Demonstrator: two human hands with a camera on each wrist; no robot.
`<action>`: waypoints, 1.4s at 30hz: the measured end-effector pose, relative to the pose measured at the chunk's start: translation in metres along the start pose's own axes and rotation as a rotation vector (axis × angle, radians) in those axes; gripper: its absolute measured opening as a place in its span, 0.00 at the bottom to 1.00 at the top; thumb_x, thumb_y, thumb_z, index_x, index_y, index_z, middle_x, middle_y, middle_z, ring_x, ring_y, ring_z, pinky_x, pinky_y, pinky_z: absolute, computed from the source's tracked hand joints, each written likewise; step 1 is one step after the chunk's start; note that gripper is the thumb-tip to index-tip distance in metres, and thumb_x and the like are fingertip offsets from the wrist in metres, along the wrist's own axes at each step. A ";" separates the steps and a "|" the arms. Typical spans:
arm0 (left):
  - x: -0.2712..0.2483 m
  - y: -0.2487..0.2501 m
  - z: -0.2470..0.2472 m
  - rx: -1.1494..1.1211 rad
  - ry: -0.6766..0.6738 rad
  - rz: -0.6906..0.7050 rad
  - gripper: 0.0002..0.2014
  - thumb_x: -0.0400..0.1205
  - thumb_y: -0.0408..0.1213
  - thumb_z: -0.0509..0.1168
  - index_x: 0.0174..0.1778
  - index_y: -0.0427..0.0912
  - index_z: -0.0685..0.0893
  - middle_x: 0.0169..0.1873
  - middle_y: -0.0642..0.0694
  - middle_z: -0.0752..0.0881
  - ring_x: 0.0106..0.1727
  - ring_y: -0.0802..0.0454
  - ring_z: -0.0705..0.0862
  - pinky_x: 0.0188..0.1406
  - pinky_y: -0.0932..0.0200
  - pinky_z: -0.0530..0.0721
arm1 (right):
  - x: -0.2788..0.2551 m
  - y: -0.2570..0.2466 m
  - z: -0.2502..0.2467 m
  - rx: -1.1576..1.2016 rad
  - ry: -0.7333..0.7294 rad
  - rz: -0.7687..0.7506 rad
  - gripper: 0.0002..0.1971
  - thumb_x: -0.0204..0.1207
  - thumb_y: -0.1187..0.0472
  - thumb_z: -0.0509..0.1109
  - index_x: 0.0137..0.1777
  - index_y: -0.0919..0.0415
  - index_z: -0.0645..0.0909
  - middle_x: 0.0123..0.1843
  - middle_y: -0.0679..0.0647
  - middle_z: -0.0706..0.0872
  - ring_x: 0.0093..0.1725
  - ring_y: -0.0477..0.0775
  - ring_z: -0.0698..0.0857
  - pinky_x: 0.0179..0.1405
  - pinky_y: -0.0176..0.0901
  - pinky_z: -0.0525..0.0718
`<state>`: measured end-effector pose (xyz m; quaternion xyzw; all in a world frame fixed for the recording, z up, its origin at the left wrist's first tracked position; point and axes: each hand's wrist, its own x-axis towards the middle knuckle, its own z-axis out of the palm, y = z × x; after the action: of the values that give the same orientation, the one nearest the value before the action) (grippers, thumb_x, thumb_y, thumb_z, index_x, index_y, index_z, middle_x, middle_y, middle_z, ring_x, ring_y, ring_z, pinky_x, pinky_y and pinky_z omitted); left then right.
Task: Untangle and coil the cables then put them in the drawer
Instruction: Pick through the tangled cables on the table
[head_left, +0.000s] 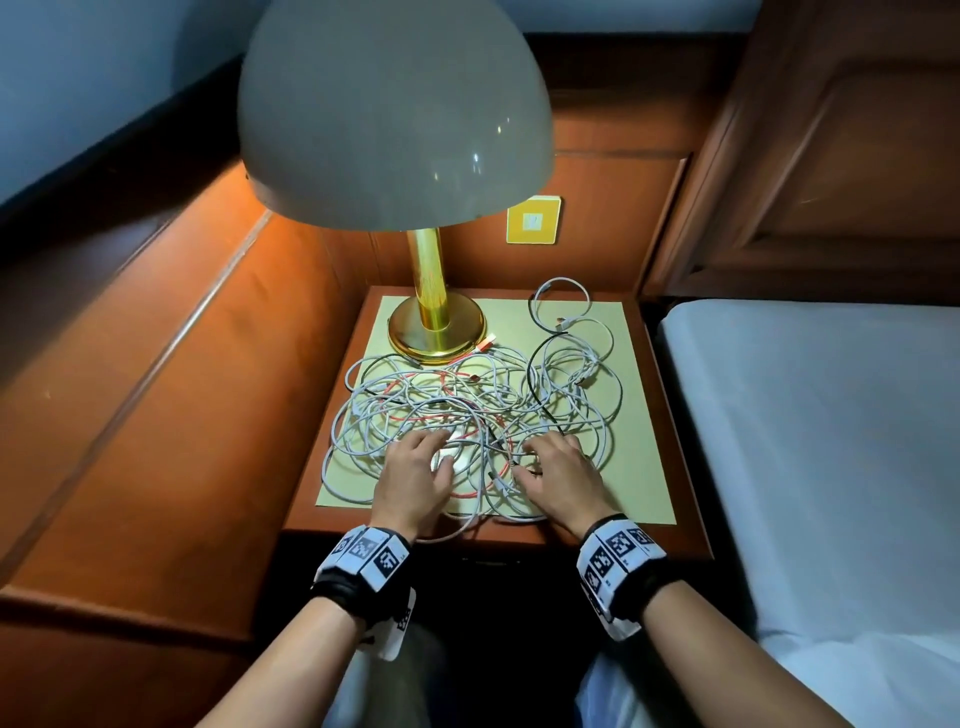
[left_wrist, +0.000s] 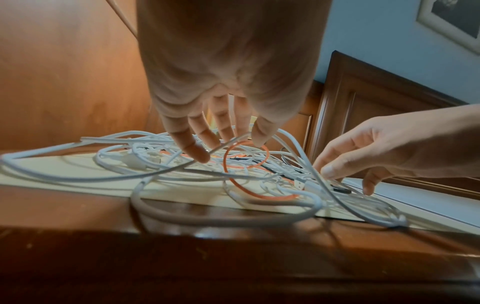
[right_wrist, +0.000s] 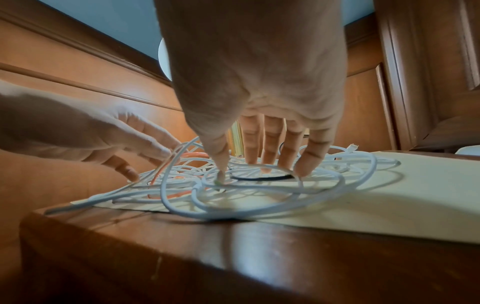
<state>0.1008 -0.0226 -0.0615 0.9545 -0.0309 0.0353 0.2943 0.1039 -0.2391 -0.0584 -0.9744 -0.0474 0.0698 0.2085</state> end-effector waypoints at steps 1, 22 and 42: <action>-0.003 0.003 0.001 0.000 0.006 -0.002 0.21 0.85 0.39 0.67 0.75 0.42 0.81 0.65 0.44 0.83 0.69 0.42 0.77 0.70 0.49 0.74 | -0.001 0.000 0.001 -0.015 0.000 -0.001 0.25 0.83 0.42 0.66 0.75 0.54 0.76 0.73 0.52 0.78 0.74 0.56 0.72 0.70 0.56 0.77; 0.028 0.043 -0.004 0.077 0.087 0.140 0.19 0.86 0.44 0.67 0.74 0.51 0.81 0.63 0.45 0.81 0.65 0.45 0.77 0.62 0.50 0.83 | -0.044 -0.016 -0.024 0.590 0.336 -0.186 0.02 0.78 0.62 0.74 0.46 0.58 0.87 0.43 0.47 0.89 0.44 0.45 0.86 0.48 0.39 0.85; 0.030 0.015 0.013 -0.150 0.170 0.085 0.14 0.81 0.37 0.72 0.63 0.41 0.88 0.56 0.45 0.86 0.60 0.48 0.83 0.61 0.65 0.73 | 0.063 -0.039 -0.004 -0.010 -0.048 -0.082 0.18 0.87 0.53 0.65 0.74 0.57 0.79 0.68 0.57 0.78 0.64 0.62 0.82 0.63 0.56 0.82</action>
<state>0.1300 -0.0432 -0.0611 0.9212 -0.0487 0.1263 0.3648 0.1640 -0.1983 -0.0457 -0.9707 -0.0927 0.0841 0.2053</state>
